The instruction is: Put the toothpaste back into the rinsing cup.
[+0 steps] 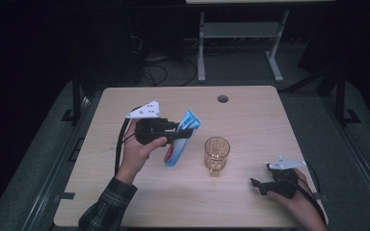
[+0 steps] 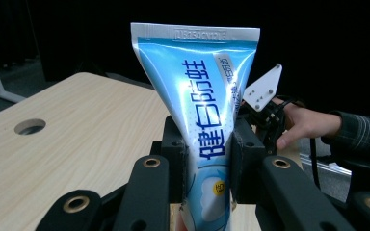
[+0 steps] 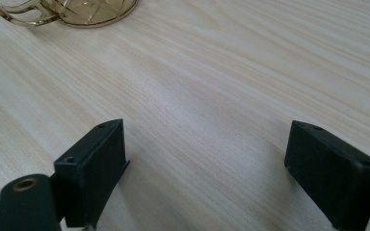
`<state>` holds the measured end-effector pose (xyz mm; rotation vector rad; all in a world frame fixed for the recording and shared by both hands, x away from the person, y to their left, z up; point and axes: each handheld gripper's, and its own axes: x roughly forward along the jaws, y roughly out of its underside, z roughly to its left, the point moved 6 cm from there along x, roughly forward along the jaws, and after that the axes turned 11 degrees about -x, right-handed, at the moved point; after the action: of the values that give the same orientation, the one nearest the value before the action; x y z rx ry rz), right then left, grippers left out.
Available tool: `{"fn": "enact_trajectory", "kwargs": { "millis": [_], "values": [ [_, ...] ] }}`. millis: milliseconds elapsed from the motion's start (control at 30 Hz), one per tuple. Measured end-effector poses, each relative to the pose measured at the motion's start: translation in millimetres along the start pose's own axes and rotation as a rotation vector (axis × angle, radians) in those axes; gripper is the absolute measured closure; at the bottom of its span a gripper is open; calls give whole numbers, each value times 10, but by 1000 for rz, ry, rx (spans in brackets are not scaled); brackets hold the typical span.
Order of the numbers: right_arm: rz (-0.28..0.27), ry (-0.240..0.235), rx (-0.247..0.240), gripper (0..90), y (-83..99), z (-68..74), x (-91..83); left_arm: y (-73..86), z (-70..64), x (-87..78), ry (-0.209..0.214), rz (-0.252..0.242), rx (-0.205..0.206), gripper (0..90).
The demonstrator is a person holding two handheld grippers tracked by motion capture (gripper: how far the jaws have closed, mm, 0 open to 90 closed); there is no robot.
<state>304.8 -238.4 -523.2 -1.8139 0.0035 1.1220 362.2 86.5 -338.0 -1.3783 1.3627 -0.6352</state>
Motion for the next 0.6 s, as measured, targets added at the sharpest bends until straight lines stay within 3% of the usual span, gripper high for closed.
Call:
{"fn": "enact_trajectory", "kwargs": {
  "millis": [600],
  "values": [
    [1, -1, -1, 135, 0, 0, 0, -254, -43, 196, 32, 0, 39, 723]
  ]
}}
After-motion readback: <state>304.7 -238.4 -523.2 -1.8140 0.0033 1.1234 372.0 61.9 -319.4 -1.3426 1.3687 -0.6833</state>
